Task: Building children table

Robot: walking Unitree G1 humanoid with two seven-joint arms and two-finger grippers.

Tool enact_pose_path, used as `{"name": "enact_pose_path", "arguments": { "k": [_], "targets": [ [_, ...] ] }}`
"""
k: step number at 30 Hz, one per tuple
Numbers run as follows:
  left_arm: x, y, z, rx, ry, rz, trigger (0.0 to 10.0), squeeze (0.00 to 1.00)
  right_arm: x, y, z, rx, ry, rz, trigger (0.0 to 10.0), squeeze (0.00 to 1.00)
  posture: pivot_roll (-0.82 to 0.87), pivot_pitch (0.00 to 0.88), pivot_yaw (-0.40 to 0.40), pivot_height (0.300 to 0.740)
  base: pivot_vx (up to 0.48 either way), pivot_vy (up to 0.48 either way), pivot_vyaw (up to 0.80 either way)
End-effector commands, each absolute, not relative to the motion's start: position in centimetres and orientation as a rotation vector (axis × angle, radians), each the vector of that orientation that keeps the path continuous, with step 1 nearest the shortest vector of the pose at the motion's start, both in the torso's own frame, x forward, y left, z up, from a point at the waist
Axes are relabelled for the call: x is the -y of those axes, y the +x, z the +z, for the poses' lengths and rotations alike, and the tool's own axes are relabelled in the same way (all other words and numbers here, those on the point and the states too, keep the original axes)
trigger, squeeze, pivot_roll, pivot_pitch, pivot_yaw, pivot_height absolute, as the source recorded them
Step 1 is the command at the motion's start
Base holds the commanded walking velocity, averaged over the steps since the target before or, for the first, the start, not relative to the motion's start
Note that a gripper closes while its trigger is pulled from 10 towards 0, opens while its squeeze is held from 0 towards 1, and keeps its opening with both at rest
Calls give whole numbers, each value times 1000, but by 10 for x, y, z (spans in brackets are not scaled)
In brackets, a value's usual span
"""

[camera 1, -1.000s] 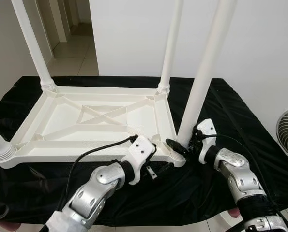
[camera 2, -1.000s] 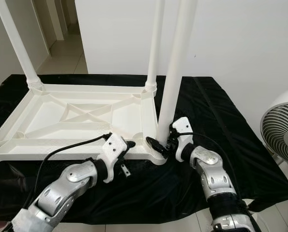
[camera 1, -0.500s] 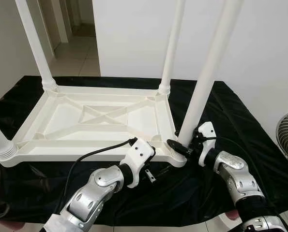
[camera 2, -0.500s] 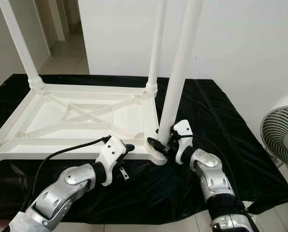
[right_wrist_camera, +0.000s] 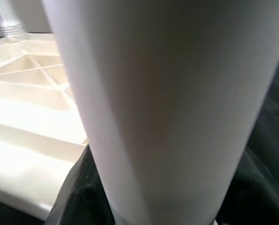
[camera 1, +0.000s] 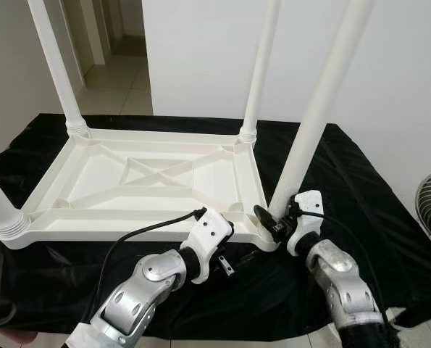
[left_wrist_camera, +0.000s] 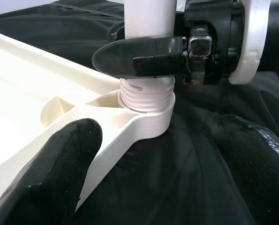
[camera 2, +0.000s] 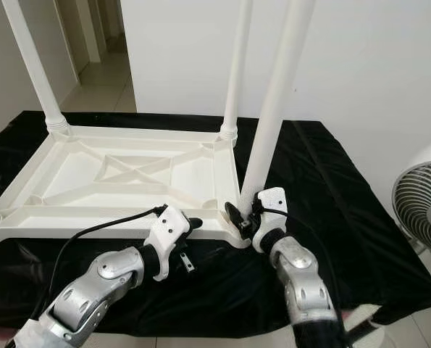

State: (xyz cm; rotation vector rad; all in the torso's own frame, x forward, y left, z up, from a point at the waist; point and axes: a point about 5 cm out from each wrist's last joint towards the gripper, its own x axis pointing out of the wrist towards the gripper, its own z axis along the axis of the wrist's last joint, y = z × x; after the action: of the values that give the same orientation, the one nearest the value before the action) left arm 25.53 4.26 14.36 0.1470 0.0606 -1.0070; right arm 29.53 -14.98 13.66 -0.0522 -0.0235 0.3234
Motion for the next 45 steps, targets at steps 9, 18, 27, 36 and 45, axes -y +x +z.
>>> {"name": "enact_pose_path", "arguments": {
  "k": [9,18,27,36,45],
  "targets": [
    [-38,252,142,-74,163,-1068,10000,0,128,275,130,-28,-15,50,10000,0,-21,0,-51,740,0,0,0],
    [-38,253,141,-74,169,-1072,10000,0,133,274,137,-25,34,34,10000,1000,-21,0,-50,740,0,0,0],
    [-38,253,142,-70,172,-1073,10000,0,143,281,147,2,35,166,10000,1000,-20,0,-51,740,0,0,0],
    [-40,256,144,-67,180,-1079,10000,0,170,293,144,-25,-129,537,10000,0,-16,0,-37,740,0,0,0],
    [-41,258,146,-63,181,-1073,10000,0,166,304,139,-25,-175,681,10000,0,-12,0,-25,740,0,0,0]
  ]
}}
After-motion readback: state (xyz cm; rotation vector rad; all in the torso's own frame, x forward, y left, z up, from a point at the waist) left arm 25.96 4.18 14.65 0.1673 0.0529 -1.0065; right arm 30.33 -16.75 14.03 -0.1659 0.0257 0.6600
